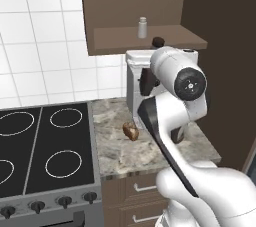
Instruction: There are various items on the counter. Only move the condiments/shakers into the cabinet.
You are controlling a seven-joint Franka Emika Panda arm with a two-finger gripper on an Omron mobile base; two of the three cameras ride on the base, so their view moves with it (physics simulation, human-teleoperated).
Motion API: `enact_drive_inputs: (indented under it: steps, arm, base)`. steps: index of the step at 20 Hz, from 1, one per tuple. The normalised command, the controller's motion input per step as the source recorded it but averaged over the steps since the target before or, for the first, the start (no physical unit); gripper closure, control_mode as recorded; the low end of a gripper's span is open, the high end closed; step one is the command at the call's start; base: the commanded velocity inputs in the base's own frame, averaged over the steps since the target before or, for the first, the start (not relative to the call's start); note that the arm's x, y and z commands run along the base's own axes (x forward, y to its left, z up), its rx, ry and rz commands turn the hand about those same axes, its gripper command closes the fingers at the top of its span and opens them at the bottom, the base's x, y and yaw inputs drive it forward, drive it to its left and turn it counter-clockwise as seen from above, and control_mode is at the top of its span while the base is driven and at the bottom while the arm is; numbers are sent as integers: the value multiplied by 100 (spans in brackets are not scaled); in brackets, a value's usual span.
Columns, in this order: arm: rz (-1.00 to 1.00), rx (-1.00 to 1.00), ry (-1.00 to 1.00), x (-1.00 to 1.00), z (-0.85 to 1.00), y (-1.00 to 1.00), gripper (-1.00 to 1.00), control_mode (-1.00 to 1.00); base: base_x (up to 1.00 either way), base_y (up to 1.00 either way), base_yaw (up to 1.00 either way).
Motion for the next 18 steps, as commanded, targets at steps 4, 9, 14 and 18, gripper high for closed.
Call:
enact_drive_inputs:
  steps: [4, 9, 14, 18]
  arm:
    - [0, 0, -4, 3, 43, 0, 100, -100]
    - [0, 0, -2, 16, 51, 0, 100, -100]
    - [0, 0, 4, 50, 10, 0, 100, -100]
    - [0, -2, 1, 56, 0, 0, 100, -100]
  base:
    - [0, 0, 0]
    - [0, 0, 0]
    - [0, 0, 0]
    - [0, 0, 0]
